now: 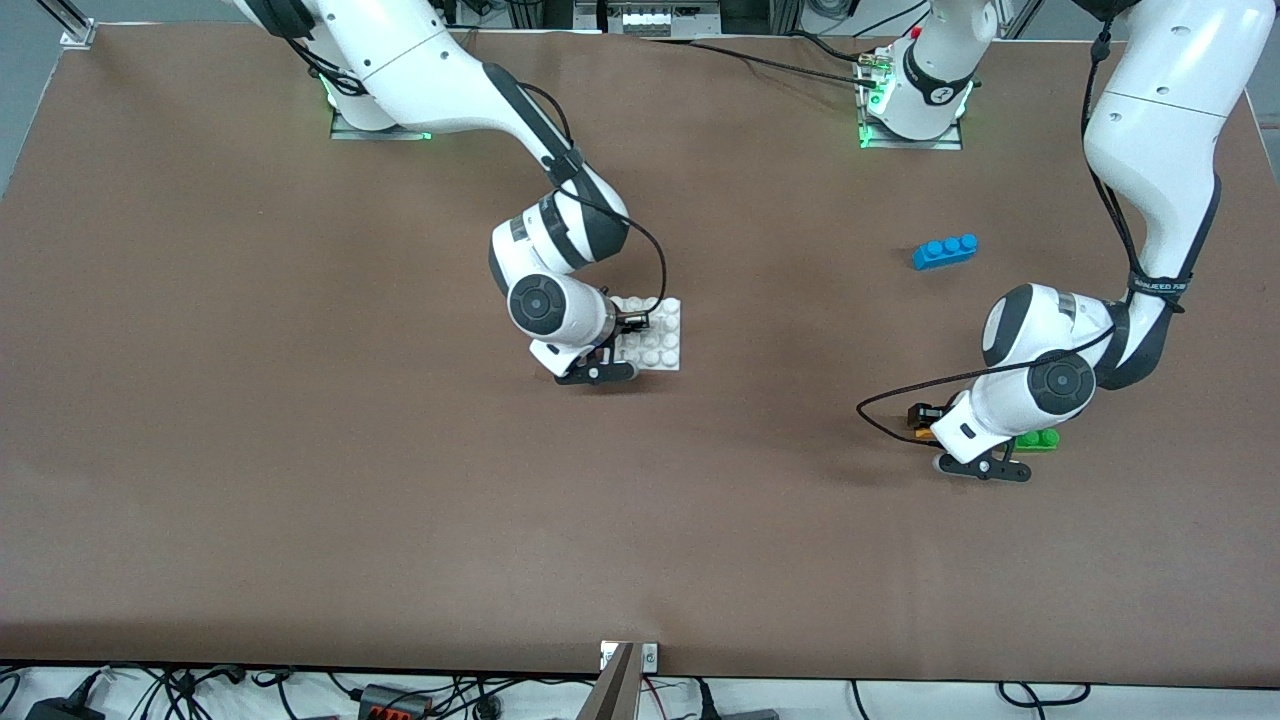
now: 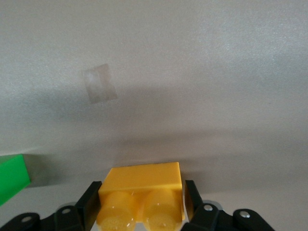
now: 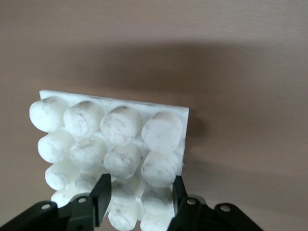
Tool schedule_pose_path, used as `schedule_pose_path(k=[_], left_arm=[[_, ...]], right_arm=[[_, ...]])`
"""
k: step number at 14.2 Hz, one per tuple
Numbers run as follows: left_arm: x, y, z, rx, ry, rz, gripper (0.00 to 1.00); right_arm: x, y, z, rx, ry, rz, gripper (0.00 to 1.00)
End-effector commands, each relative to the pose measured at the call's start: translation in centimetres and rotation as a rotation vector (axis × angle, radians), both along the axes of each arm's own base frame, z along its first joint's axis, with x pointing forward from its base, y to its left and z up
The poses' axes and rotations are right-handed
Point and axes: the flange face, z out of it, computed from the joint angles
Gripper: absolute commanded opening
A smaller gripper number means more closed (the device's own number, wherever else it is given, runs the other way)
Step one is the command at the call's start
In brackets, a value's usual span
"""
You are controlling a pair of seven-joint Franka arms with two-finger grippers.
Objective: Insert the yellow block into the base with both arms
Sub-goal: 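Grasp the white base with the right gripper while the left gripper grasps the yellow brick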
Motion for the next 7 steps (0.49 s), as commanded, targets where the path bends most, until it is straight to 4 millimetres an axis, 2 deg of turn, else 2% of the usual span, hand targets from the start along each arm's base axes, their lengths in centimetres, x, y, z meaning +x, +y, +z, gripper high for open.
schedule_pose_path(k=[1, 3, 4, 6, 7], left_arm=[[-0.8, 0.1, 1.2, 0.026, -0.005, -0.006, 0.76], [-1.0, 0.1, 1.0, 0.026, 0.001, -0.004, 0.65], [-0.9, 0.1, 1.2, 0.027, -0.003, -0.005, 0.59], [-0.9, -0.2, 2.6, 0.037, 0.002, -0.021, 0.48], [-0.9, -0.8, 4.1, 0.043, 0.007, -0.031, 0.44]], right_arm=[[-0.5, 2.4, -2.3, 0.030, -0.035, -0.013, 0.45], [-0.6, 2.5, -2.3, 0.030, -0.037, -0.009, 0.48], [-0.4, 2.4, -1.9, 0.034, -0.041, -0.010, 0.56], [0.2, 2.2, -0.6, 0.043, -0.053, -0.018, 0.84], [0.5, 2.2, 0.3, 0.039, -0.067, -0.026, 1.00]])
